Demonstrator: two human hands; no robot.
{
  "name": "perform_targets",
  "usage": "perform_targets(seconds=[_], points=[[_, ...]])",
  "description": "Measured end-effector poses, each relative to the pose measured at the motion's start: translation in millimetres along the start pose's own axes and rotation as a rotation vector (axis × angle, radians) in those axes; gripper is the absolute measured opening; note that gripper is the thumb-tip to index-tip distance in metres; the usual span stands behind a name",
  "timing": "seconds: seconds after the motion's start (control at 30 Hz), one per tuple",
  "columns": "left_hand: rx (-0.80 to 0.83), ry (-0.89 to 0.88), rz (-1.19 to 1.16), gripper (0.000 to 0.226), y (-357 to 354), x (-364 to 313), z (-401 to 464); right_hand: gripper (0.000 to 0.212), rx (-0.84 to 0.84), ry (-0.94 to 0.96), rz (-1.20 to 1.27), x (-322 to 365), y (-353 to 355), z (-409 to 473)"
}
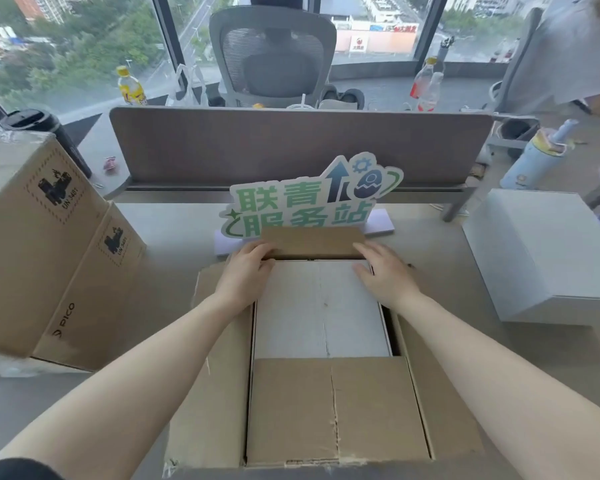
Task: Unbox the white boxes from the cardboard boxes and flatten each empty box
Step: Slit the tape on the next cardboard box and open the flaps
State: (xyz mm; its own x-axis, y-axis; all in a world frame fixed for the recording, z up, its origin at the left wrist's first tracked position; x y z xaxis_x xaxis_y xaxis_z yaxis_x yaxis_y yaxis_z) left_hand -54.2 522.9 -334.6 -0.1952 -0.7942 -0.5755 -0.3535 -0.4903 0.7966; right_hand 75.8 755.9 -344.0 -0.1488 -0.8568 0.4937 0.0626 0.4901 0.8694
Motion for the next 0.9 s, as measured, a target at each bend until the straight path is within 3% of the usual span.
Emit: perform_targets(seconds=[0.23,0.37,0.47,0.63,0.73,0.83,0.9], points=[[0.063,-0.163,0.016,0.012,1.5,-1.8,-54.6,0.042,0.202,0.050,0.005,30.3,-5.3,-70.4],[0.202,-0.168,0.131,0.047,-14.6,8.8,-101.7,0.014,0.208,0.057,-0.014,41.9,-9.7,-111.8],[0.226,-0.145,0.191,0.043,-15.6,10.6,-130.7,0.026,0.216,0.099,-0.013,57.6,-5.7,-131.5],[0.123,0.067,-0.175,0.033,24.1,6.5,-163.5,0.038,0.003,0.112,0.197,74.6,35.6,-153.9],[0.320,0.162,-0.412,0.032,26.3,9.4,-191.9,0.047,0.005,0.150,0.466,91.5,51.3,-173.7],[0.484,0.172,-0.358,0.045,26.0,9.8,-232.8,0.043,0.185,0.141,0.661,98.6,41.4,-201.1],[0.551,0.172,-0.279,0.053,19.1,12.9,-261.1,0.028,0.321,0.138,0.590,93.2,23.4,-220.9]])
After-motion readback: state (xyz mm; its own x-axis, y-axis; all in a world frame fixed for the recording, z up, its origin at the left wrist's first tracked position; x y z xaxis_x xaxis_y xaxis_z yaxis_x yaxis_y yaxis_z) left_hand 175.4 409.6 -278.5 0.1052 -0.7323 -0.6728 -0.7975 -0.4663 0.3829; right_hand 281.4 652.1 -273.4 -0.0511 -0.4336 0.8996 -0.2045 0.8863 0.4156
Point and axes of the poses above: each hand's wrist, its own z-axis towards the middle knuckle, its own y-axis out of the back of the hand, x = y × z, the point moved 10 cm from there along z, towards the middle knuckle, and after that the axes turned 15 degrees about y, right-handed, at the moved point
